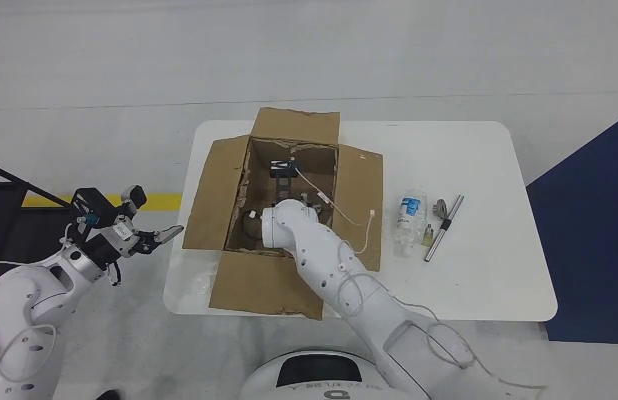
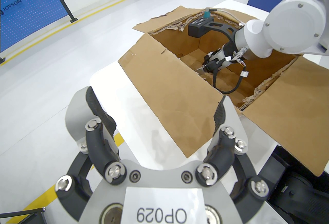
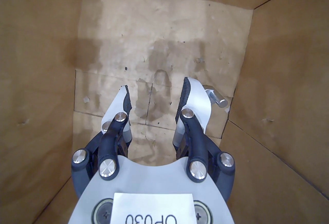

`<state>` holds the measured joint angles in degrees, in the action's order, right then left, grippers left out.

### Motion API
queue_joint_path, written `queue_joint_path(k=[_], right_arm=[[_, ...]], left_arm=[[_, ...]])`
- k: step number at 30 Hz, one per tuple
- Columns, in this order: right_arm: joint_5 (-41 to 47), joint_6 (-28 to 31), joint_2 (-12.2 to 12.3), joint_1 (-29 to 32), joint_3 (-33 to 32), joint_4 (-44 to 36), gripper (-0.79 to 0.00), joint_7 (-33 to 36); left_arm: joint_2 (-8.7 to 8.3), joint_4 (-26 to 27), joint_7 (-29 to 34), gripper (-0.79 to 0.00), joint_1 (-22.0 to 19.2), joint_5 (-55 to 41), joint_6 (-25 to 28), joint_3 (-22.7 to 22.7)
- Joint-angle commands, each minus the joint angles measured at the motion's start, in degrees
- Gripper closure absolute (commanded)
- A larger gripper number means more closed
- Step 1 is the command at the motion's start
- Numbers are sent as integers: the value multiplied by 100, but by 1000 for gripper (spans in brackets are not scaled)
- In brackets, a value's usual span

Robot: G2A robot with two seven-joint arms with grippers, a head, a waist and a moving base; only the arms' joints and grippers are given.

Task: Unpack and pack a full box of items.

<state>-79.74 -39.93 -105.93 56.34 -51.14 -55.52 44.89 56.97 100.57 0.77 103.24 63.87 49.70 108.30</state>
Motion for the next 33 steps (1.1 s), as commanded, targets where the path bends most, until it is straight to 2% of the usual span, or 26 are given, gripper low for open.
queue_joint_path(k=[1, 5, 11, 18, 25, 30, 33], right_arm=[[-54, -35, 29, 145, -61, -242, -422, -105], [-375, -213, 138, 594, -266, -908, -422, -222], [-833, -262, 279, 1078, -603, -1649, -413, 84], [-899, -194, 258, 754, -737, -1178, -440, 586], [-650, -248, 168, 421, -757, -664, -379, 603], [-466, -229, 120, 222, -805, -304, -243, 561], [-419, -340, 90, 129, -819, -111, -62, 543]], left_arm=[[0, 0, 0, -785, 0, 0, 0, 0], [0, 0, 0, -785, 0, 0, 0, 0], [0, 0, 0, -785, 0, 0, 0, 0], [0, 0, 0, -785, 0, 0, 0, 0], [0, 0, 0, -785, 0, 0, 0, 0], [0, 0, 0, -785, 0, 0, 0, 0], [0, 0, 0, -785, 0, 0, 0, 0]])
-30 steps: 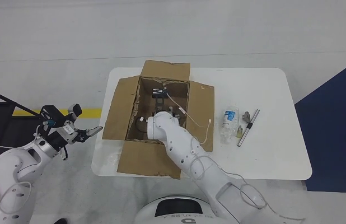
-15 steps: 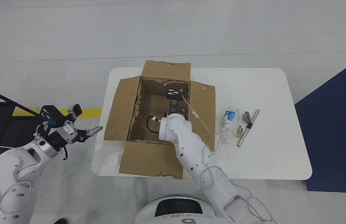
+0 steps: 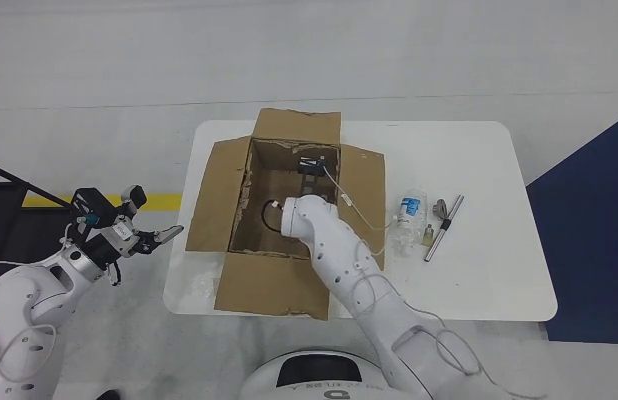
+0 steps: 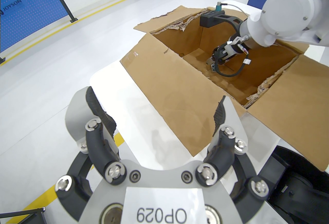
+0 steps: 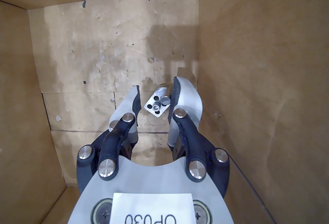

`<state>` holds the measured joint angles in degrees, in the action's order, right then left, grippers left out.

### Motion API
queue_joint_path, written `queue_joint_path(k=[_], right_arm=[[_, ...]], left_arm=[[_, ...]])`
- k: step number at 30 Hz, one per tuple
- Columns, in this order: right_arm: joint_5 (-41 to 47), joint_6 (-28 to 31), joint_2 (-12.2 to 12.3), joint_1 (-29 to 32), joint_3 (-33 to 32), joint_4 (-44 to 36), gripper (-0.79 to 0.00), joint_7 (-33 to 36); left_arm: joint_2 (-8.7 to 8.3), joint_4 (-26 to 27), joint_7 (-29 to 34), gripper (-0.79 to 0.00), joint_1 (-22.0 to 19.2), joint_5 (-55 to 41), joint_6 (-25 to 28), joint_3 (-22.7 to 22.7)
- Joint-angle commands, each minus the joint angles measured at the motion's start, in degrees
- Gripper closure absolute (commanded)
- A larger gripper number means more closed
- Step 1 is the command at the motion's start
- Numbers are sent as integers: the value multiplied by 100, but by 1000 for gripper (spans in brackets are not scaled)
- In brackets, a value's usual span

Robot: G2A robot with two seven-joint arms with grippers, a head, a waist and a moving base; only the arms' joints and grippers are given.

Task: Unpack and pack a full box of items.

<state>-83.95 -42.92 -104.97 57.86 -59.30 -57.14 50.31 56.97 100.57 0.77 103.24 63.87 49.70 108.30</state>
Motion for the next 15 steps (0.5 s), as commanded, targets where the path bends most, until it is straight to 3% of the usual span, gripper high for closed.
queue_joint_path(k=[1, 8, 15], right_arm=[[10, -69, -16, -52, 0, 99, 0, -2], [19, -165, -62, 4, 48, 23, 0, -205], [-97, 63, 57, 888, 229, -1425, 0, -1445]], left_arm=[[0, 0, 0, -785, 0, 0, 0, 0], [0, 0, 0, -785, 0, 0, 0, 0], [0, 0, 0, -785, 0, 0, 0, 0]])
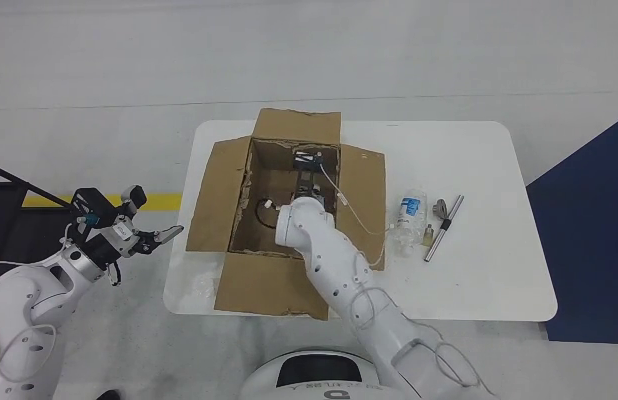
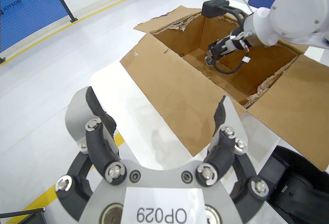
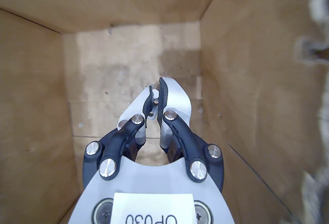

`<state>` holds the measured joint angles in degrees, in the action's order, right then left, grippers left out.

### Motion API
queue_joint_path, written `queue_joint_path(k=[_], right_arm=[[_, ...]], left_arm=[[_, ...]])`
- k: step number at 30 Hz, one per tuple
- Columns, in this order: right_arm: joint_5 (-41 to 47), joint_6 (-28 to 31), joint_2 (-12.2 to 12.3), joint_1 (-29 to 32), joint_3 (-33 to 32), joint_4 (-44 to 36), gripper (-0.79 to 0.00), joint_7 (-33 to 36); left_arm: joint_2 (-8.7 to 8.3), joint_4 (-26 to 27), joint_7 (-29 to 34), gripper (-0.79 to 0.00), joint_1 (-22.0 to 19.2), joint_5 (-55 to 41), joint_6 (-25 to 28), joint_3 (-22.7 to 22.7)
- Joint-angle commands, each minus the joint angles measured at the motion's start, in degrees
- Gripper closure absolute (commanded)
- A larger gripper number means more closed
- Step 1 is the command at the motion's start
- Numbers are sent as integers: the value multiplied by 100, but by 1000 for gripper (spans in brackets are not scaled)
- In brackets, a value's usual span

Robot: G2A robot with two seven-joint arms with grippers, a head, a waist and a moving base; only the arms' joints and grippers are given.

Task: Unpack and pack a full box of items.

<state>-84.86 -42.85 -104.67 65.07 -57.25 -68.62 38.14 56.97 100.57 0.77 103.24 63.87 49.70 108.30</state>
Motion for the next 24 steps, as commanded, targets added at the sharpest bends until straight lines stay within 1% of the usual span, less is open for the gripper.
queue_joint_path(k=[1, 3, 5, 9, 10, 17, 20, 22, 24], right_arm=[[-43, 144, 91, 396, 33, -600, 0, -531], [22, 266, 199, 614, 45, -999, 0, -957], [196, 430, 359, 917, 19, -1471, 0, -1517], [845, 940, 671, 1700, -141, -2363, 0, -2675], [905, 1015, 688, 1751, -156, -2409, 0, -2739], [905, 1015, 688, 1751, -156, -2409, 0, -2739], [1013, 1127, 711, 1803, -224, -2468, 0, -2790], [1251, 1298, 756, 2064, -471, -2802, 0, -2944], [1679, 1674, 832, 2594, -929, -3391, 0, -3225]], left_arm=[[0, 0, 0, -785, 0, 0, 0, 0], [0, 0, 0, -785, 0, 0, 0, 0], [0, 0, 0, -785, 0, 0, 0, 0], [0, 0, 0, -785, 0, 0, 0, 0], [0, 0, 0, -785, 0, 0, 0, 0], [0, 0, 0, -785, 0, 0, 0, 0], [0, 0, 0, -785, 0, 0, 0, 0], [0, 0, 0, -785, 0, 0, 0, 0], [0, 0, 0, -785, 0, 0, 0, 0]])
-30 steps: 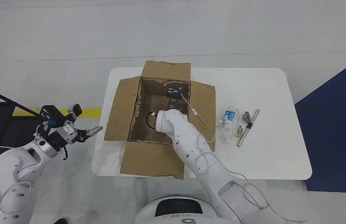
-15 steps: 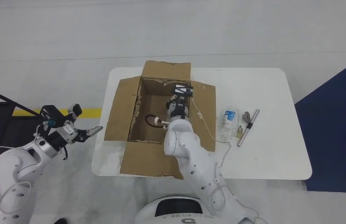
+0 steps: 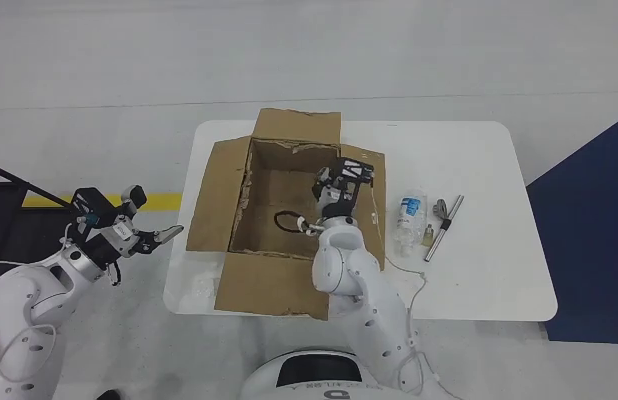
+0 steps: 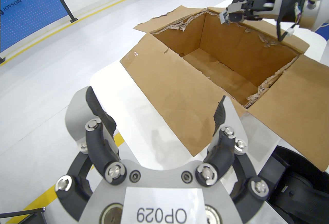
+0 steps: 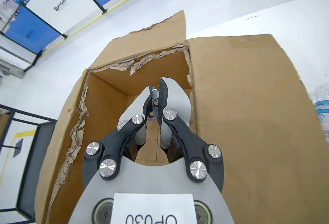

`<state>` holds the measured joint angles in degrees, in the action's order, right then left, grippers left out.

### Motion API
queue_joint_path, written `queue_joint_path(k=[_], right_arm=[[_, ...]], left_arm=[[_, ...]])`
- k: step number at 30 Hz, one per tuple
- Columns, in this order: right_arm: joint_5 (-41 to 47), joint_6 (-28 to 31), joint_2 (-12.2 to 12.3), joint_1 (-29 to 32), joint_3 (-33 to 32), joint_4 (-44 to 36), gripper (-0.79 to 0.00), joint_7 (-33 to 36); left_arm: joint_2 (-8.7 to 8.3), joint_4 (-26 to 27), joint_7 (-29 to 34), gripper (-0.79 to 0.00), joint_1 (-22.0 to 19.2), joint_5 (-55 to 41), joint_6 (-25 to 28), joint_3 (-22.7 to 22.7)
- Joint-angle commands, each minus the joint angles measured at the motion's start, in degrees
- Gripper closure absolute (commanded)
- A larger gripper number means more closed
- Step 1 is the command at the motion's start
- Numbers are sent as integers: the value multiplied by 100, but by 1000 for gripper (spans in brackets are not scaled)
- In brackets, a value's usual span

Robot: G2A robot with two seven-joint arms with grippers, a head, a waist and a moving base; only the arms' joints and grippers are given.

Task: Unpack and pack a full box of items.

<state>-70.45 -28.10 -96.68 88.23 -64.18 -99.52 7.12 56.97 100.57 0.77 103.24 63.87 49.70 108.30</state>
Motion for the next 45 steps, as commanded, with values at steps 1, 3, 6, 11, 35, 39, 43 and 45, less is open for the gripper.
queue_joint_path(k=[1, 3, 6, 11, 35, 39, 43, 45], right_arm=[[622, 543, 78, 658, -541, -704, 0, -292], [1303, 1164, 160, 1506, -1221, -1331, 0, -809], [2352, 1690, 201, 2548, -2083, -1739, 0, -1791], [3502, 1616, 235, 2895, -3056, -1617, 0, -1784], [2670, -1248, 457, 738, -3545, 169, 0, -30], [2557, -1361, 490, 635, -3571, 252, 0, 178], [2546, -1410, 504, 596, -3564, 295, 0, 266], [2512, -1426, 512, 592, -3546, 313, 0, 318]], left_arm=[[0, 0, 0, -785, 0, 0, 0, 0], [0, 0, 0, -785, 0, 0, 0, 0], [0, 0, 0, -785, 0, 0, 0, 0], [0, 0, 0, -785, 0, 0, 0, 0], [0, 0, 0, -785, 0, 0, 0, 0], [0, 0, 0, -785, 0, 0, 0, 0], [0, 0, 0, -785, 0, 0, 0, 0], [0, 0, 0, -785, 0, 0, 0, 0]])
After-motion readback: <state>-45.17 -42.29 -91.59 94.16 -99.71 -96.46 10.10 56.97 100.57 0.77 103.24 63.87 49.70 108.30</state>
